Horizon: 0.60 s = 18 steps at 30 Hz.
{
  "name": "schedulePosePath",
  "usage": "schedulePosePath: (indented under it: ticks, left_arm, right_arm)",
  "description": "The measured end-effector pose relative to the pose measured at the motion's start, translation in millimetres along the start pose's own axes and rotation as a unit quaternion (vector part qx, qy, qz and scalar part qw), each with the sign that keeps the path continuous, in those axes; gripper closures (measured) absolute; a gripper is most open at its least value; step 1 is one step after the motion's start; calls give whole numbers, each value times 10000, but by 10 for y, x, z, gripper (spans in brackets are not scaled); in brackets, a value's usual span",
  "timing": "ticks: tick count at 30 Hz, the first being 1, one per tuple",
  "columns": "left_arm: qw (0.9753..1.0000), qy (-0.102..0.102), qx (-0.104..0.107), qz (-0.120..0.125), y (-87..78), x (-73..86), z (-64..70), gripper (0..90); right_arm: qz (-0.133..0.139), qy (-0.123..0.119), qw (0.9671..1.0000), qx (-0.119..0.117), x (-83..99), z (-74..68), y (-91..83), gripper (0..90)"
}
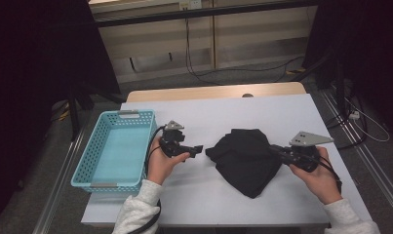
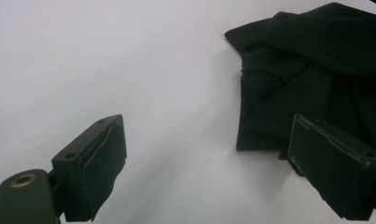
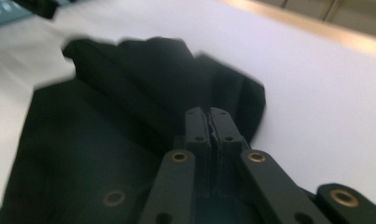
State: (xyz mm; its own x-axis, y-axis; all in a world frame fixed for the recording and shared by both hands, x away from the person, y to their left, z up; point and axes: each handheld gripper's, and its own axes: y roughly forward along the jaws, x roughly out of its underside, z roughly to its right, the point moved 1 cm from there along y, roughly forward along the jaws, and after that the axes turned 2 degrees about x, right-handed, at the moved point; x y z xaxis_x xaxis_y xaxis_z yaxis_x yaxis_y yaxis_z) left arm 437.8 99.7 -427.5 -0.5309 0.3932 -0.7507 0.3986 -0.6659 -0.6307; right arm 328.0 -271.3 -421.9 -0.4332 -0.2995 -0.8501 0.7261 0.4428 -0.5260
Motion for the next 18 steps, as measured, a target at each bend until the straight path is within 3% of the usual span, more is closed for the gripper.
schedulePosePath:
  ticks: [3, 4, 6, 8, 9, 10, 11, 13, 14, 15, 16, 18]
  left_arm:
    - [10000, 11, 37, -20, 56, -17, 22, 113]
    - [10000, 43, 51, -36, 72, -21, 29, 113]
    - [10000, 45, 81, -30, 97, -31, 46, 113]
    - [9999, 85, 118, -71, 106, -41, 48, 115]
    - [9999, 60, 106, -37, 115, -41, 54, 115]
    - [9999, 78, 122, -56, 117, -42, 54, 115]
    - [9999, 83, 130, -62, 122, -40, 55, 115]
    - [9999, 93, 109, -76, 121, -36, 55, 116]
    - [9999, 89, 106, -72, 118, -36, 55, 116]
    - [9999, 78, 104, -62, 113, -36, 59, 116]
    - [9999, 87, 124, -79, 106, -38, 59, 115]
    - [9999, 75, 102, -40, 104, -30, 68, 116]
  right_arm:
    - [-314, 0, 9993, 187, 167, 100, 0, 872]
    - [-468, 64, 9982, 369, 232, 157, 11, 870]
    - [-489, 79, 9981, 355, 248, 178, 18, 865]
    - [-400, 83, 9982, 448, 248, 189, 20, 839]
    - [-350, 20, 9988, 345, 201, 161, 25, 784]
    - [-350, 20, 9988, 345, 201, 161, 25, 784]
    - [-273, 11, 9987, 432, 164, 137, 26, 722]
    - [-160, -46, 9993, 321, 67, 85, 56, 670]
    - [-77, -111, 9992, 365, -40, 20, 124, 576]
    - [-77, -111, 9992, 365, -40, 20, 124, 576]
    - [52, -70, 9997, 247, -139, -55, 216, 483]
    - [88, -45, 9998, 177, -181, -102, 261, 474]
